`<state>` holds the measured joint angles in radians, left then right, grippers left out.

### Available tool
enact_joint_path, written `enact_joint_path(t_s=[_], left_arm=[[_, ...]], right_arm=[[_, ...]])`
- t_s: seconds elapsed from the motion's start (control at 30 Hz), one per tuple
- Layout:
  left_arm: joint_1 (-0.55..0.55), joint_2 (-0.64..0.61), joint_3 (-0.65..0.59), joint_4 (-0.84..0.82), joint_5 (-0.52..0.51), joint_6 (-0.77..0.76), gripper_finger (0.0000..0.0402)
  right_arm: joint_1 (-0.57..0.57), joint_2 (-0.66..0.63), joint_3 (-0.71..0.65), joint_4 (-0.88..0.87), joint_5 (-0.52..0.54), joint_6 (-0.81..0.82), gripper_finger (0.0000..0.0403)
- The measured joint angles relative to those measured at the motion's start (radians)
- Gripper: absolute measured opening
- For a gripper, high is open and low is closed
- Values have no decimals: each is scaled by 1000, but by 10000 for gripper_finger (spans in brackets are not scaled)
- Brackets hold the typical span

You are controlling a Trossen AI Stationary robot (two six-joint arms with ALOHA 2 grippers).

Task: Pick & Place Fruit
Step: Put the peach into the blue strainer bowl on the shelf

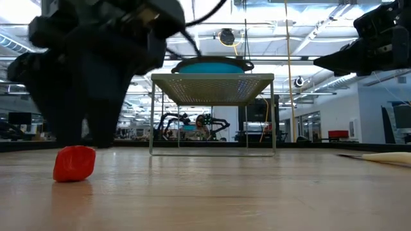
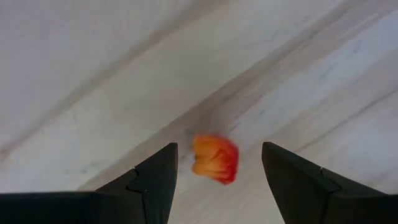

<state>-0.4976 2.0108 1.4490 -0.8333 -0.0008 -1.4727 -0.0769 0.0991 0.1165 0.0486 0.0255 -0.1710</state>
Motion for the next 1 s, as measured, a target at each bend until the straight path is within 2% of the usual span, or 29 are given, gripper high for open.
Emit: enact_joint_path(t_s=[0.2, 0.63, 1.0], left_arm=[[-2, 53, 0, 3, 95, -3, 234], [0, 71, 2, 22, 90, -7, 229], [4, 72, 0, 6, 90, 22, 118]], right_arm=[[0, 0, 0, -5, -1, -1, 0], [0, 0, 0, -10, 0, -1, 0], [0, 0, 0, -13, 0, 1, 0]])
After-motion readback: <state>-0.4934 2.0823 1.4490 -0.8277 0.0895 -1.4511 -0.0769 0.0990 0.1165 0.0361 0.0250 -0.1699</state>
